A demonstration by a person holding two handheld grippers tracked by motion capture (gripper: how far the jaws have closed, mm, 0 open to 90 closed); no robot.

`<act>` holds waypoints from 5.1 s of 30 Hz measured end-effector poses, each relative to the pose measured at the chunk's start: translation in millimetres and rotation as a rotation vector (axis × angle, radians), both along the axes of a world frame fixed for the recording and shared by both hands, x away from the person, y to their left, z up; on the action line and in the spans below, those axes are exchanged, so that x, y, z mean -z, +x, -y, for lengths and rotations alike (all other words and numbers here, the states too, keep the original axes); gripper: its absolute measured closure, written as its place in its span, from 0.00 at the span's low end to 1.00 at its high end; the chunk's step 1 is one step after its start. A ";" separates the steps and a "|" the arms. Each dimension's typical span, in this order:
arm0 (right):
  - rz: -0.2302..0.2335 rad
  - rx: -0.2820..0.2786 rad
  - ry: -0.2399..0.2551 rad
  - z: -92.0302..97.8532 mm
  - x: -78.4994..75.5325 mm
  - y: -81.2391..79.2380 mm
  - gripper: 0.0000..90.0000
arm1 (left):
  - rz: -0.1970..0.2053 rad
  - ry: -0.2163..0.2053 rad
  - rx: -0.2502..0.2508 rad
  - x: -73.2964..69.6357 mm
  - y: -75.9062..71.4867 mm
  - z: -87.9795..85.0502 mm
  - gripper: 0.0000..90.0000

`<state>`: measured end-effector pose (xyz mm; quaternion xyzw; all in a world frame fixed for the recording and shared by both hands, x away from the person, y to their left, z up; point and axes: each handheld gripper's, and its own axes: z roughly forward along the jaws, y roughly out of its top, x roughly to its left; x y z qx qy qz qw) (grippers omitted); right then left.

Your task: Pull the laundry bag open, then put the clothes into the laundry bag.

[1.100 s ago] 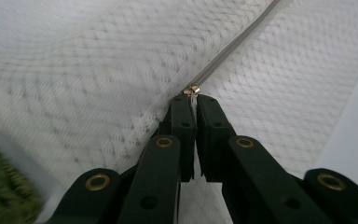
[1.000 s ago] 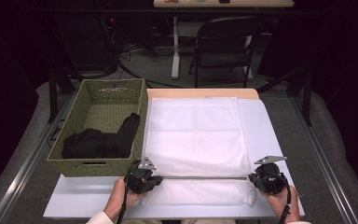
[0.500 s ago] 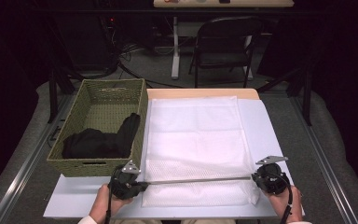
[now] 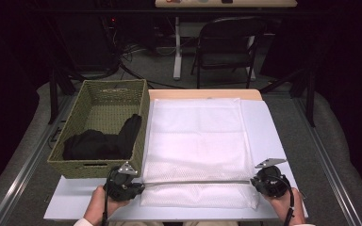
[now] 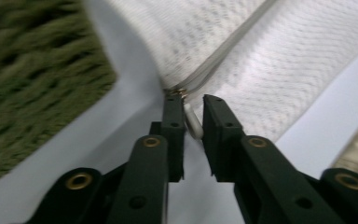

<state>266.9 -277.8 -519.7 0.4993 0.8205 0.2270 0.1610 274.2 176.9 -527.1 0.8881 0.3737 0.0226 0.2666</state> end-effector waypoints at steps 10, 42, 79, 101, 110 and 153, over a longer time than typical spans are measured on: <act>0.008 -0.007 0.020 -0.9 -7.5 -4.5 0.60 | -0.031 -0.052 0.007 1.0 -0.8 3.4 0.69; 0.068 -0.218 0.047 -47.6 -8.6 12.9 0.15 | 0.098 0.028 -0.104 -3.7 -13.4 -31.5 0.13; 0.002 -0.432 -0.038 -121.8 8.7 41.5 0.71 | 0.128 0.085 -0.051 0.0 -2.4 -16.8 0.12; 0.058 -0.385 -0.106 -122.9 4.8 42.3 0.99 | 0.127 0.085 -0.021 0.6 1.3 -7.9 0.13; 0.008 -0.440 -0.092 -127.3 14.0 37.0 0.83 | 0.124 0.082 0.004 0.5 4.0 -3.5 0.13; 0.098 -0.494 -0.034 -130.5 2.8 52.8 0.97 | 0.103 -0.010 0.155 -4.7 -14.2 -7.5 0.09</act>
